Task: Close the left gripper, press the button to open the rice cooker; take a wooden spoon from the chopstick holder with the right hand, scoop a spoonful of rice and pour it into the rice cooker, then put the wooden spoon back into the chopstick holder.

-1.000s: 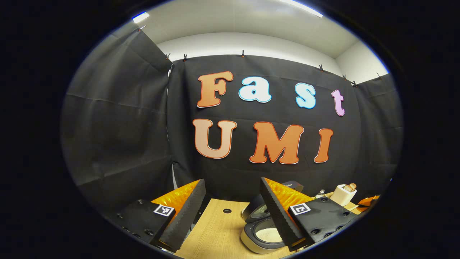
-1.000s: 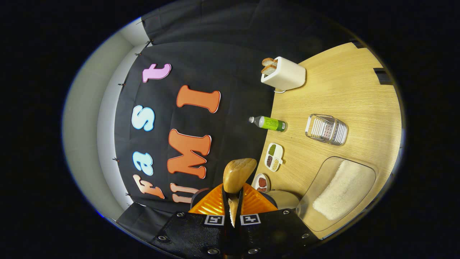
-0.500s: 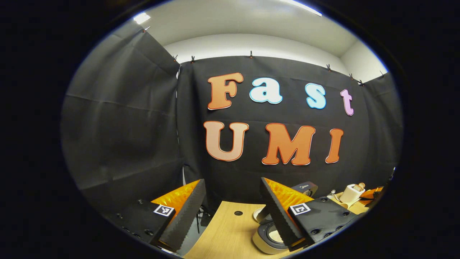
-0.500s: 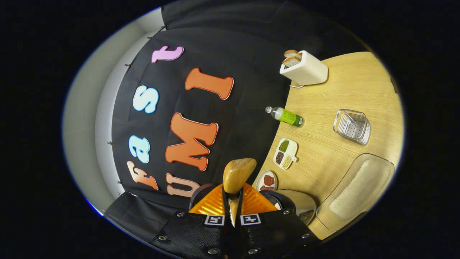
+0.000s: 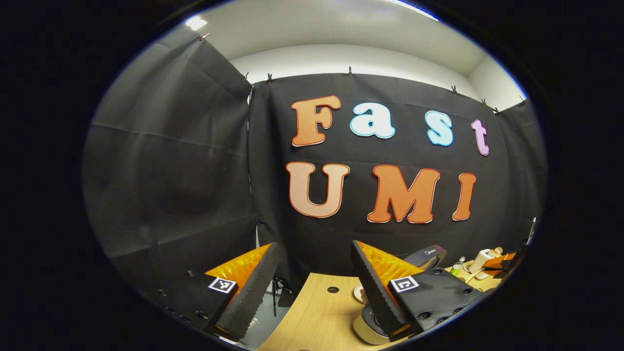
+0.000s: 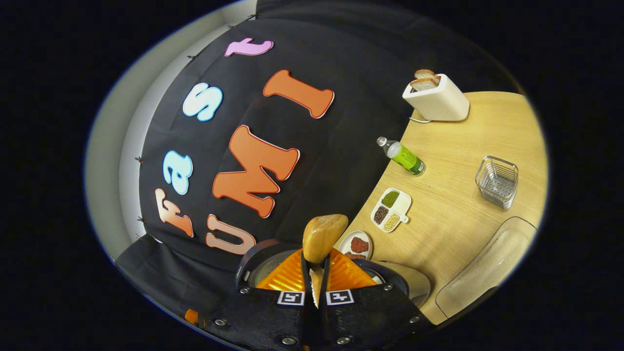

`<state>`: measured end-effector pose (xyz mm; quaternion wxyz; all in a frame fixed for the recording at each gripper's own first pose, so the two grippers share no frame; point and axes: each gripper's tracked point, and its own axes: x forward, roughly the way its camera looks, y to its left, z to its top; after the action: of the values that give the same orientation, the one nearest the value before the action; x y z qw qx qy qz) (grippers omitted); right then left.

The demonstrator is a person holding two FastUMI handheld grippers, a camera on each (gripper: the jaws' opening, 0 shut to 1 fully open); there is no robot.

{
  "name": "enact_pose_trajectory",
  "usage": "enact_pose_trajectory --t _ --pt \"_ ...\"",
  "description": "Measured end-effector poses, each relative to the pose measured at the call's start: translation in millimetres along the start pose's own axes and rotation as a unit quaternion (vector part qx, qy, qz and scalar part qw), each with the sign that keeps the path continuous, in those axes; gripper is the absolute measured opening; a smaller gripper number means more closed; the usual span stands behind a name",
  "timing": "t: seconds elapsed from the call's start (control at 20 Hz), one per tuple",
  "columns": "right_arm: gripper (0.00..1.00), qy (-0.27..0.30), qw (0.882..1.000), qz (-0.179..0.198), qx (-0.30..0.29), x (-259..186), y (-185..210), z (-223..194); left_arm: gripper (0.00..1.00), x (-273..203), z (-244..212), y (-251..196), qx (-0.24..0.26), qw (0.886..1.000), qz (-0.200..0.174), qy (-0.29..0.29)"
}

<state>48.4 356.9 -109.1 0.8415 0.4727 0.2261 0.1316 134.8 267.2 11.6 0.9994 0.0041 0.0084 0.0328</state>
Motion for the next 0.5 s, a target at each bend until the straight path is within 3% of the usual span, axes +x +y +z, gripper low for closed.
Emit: enact_pose_trajectory --t 0.5 --pt "0.02 -0.008 0.998 -0.002 -0.07 8 20 -6 0.97 0 -2 12 0.001 1.0 0.007 -0.001"
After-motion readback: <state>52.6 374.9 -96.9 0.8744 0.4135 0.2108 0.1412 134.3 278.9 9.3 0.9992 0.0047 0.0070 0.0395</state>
